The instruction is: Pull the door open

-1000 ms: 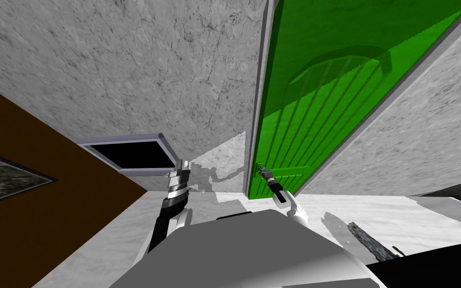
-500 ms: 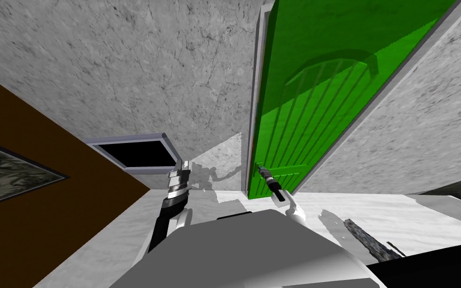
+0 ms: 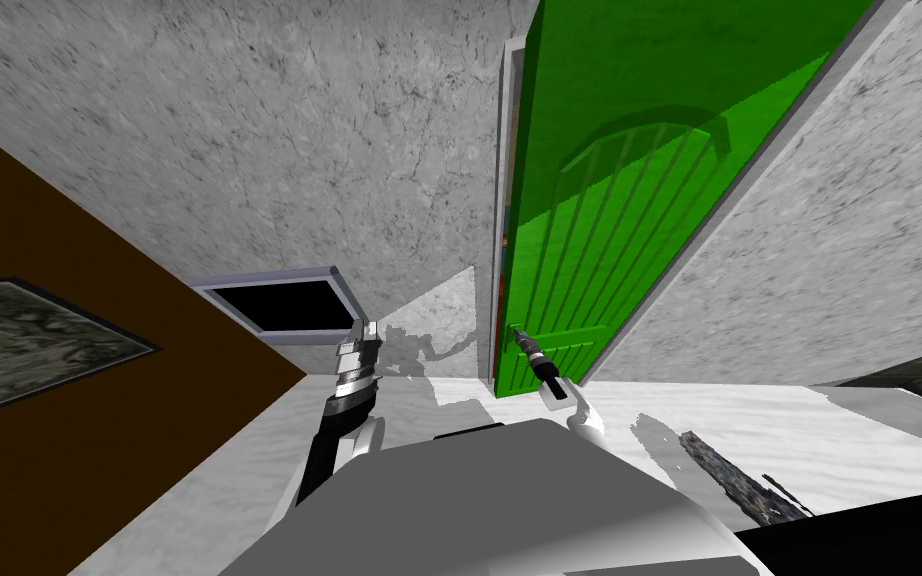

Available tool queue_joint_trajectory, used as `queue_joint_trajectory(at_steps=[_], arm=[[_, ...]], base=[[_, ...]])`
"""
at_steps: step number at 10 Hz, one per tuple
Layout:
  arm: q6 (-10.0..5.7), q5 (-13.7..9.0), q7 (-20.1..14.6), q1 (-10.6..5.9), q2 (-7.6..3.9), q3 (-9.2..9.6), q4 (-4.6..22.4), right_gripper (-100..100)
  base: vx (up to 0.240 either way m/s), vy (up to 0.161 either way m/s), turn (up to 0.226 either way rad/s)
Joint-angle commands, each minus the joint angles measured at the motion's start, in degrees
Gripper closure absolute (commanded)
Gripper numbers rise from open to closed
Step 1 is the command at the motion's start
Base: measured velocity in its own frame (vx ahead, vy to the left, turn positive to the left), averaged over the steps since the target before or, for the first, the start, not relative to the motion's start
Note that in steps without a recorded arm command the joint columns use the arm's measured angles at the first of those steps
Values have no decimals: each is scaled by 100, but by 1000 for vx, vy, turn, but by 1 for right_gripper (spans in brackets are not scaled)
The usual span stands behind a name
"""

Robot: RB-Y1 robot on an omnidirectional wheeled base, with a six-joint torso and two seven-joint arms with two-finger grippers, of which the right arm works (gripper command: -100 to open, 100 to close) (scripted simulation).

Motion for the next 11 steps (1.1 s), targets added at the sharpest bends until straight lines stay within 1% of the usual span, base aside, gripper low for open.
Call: queue_joint_trajectory(at_steps=[1, 2, 3, 5, 6, 7, 8, 9, 10, 11], arm=[[-55, -247, -269, -58, 8, 134, 42, 100], [-50, -433, -422, -84, -9, 214, 54, 100], [-50, -458, -480, -84, -9, 214, 54, 100], [-39, -853, -836, -136, -43, 379, 77, 100], [-39, -888, -908, -136, -43, 379, 77, 100], [-34, -1121, -1113, -165, -61, 468, 90, 100], [-28, -1295, -1268, -193, -79, 557, 103, 100], [-28, -1353, -1358, -193, -79, 557, 103, 100], [-23, -1586, -1554, -222, -97, 647, 116, 100], [-23, -1586, -1584, -222, -97, 647, 116, 100]], base=[[-53, -15, 10], [-74, -28, 22], [-52, -24, 15], [-67, -30, 24], [-64, -32, 24], [-58, -29, 9], [-87, -38, 31], [-66, -27, 23], [-57, -29, 29], [-43, -18, 22]])
